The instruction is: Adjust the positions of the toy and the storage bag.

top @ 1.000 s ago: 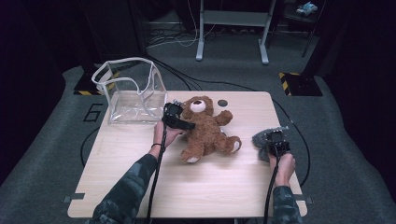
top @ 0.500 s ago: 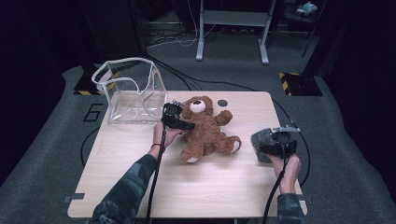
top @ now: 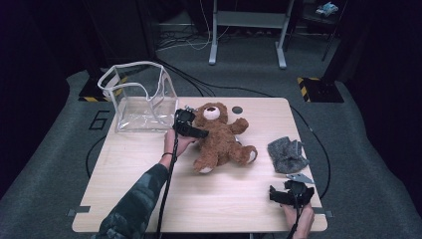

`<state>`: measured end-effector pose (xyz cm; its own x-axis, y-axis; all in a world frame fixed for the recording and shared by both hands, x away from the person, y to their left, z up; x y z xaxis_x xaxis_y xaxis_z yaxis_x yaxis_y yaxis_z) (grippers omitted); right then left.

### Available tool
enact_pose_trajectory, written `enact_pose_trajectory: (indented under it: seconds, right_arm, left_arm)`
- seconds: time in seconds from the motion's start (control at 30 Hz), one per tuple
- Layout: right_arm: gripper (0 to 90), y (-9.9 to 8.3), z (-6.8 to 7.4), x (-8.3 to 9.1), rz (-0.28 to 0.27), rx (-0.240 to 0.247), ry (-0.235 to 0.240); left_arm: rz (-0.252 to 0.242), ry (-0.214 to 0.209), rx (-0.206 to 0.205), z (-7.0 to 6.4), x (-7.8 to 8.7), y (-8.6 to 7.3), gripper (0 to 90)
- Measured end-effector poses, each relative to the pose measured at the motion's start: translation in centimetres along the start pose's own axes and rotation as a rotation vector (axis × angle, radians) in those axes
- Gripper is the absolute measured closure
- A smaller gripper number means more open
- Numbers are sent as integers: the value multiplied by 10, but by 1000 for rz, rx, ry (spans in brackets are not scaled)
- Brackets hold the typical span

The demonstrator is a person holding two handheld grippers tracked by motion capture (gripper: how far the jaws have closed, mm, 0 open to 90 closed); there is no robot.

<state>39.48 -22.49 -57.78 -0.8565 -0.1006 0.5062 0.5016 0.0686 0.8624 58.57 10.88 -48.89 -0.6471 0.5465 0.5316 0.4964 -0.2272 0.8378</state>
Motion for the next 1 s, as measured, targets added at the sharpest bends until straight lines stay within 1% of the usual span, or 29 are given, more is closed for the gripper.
enact_pose_trajectory:
  seconds: [0.03,0.13,0.17,0.2,0.27,0.33,0.37,0.4,0.43,0.47,0.5,0.53,0.57,0.6,0.63,0.67,0.7,0.73,0.77,0.8,0.83,0.87,0.9,0.93,1.0]
  right_arm:
    - [7,1,-1,1,-13,15,-18]
    - [6,1,0,1,-12,21,-17]
    - [10,1,-1,1,-11,12,-6]
    - [14,1,-1,1,-11,11,-5]
    - [20,0,-1,1,-7,11,5]
    - [47,1,1,3,-9,17,19]
    - [47,1,1,3,-9,17,19]
    - [72,3,6,6,-14,18,35]
    - [78,5,8,7,-22,31,50]
    - [78,5,8,7,-22,31,50]
    - [86,17,22,11,-43,61,101]
    - [90,21,27,11,-46,65,116]
    - [90,21,27,11,-46,65,116]
    - [95,33,42,10,-56,84,157]
    - [100,39,49,7,-63,101,187]
    - [100,39,49,7,-63,101,187]
    - [101,43,54,4,-66,115,197]
    - [104,52,65,-2,-68,126,222]
    - [107,63,76,-13,-67,146,241]
    - [107,63,76,-13,-67,146,241]
    - [118,72,84,-25,-60,169,253]
    - [118,77,87,-33,-57,174,252]
    - [116,82,90,-39,-47,169,252]
    - [116,82,90,-39,-47,169,252]
    - [107,89,92,-52,-24,169,251]
  left_arm:
    - [-1,2,0,-1,-1,1,152]
    - [2,5,-4,-3,-1,4,153]
    - [2,11,-15,-6,-1,7,155]
    - [2,11,-15,-6,-1,7,156]
    - [-4,9,-19,-10,-2,10,155]
    - [-4,8,-29,-15,-3,13,157]
    - [-4,8,-29,-15,-3,13,158]
    - [-5,6,-35,-16,-2,14,158]
    - [-5,6,-35,-16,-2,14,158]
    - [-3,7,-38,-15,-1,14,158]
    - [-7,8,-32,-13,1,14,159]
    - [-13,10,-23,-12,2,13,159]
    - [-13,10,-23,-12,2,13,160]
    - [-15,7,-24,-9,5,13,160]
    - [-14,9,-25,-8,6,12,163]
    - [-14,9,-25,-8,6,12,165]
    - [-14,8,-19,-6,8,11,165]
    - [-17,7,-16,-5,9,11,170]
    - [-12,7,-16,-4,11,10,178]
    - [-12,7,-16,-4,11,10,184]
    - [-6,5,-20,-4,12,10,186]
    - [-6,3,-23,-3,13,9,187]
    - [-5,5,-22,-2,14,9,189]
    - [-5,4,-18,-2,14,8,189]
    - [6,3,-15,0,15,5,193]
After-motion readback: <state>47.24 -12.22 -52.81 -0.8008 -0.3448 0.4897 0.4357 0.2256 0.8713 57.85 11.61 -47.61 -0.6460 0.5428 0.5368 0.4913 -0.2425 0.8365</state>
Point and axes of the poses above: each handheld gripper's, and its own axes: x roughly backward along the jaws, y roughly out of its top, z roughly to its left, the point moved 7 cm from there along -x, roughly forward along the jaws, and after that the axes turned 15 degrees about -z, right-handed, at the moved point
